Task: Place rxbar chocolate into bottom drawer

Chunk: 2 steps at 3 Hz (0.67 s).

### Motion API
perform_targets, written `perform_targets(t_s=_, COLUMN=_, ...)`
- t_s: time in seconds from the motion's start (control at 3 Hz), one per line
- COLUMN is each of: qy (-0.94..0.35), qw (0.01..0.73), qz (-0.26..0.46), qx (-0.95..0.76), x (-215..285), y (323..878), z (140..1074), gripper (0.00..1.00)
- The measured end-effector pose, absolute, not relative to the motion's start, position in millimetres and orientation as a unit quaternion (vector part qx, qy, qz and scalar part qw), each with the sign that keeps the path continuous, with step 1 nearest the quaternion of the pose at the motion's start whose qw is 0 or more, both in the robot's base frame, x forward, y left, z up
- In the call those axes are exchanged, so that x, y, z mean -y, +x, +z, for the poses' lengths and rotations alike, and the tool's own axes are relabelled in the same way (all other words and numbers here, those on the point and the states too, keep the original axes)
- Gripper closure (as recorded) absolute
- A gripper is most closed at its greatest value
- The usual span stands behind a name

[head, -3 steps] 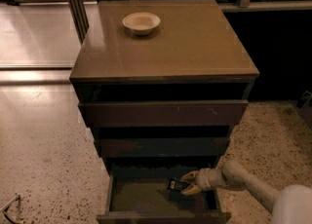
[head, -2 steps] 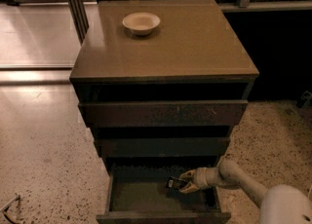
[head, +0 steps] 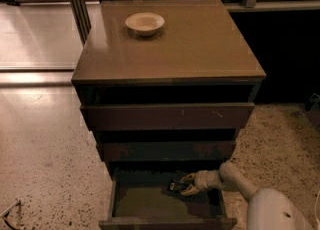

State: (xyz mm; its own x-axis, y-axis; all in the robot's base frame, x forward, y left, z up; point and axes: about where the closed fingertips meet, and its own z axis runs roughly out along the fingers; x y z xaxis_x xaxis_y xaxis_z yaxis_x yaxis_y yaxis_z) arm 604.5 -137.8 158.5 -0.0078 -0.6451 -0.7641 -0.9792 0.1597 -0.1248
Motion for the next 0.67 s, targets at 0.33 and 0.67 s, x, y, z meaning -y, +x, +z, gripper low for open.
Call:
perform_targets(t_s=0.33, qy=-0.605, qw=0.357, qz=0.222, qx=-0.677, x=137.7, y=612.6, z=142.9, gripper=1.0)
perform_targets(t_s=0.67, qy=-0.604, qw=0.357, qz=0.222, qx=-0.677, x=137.9, y=613.2, z=142.7, gripper=0.81)
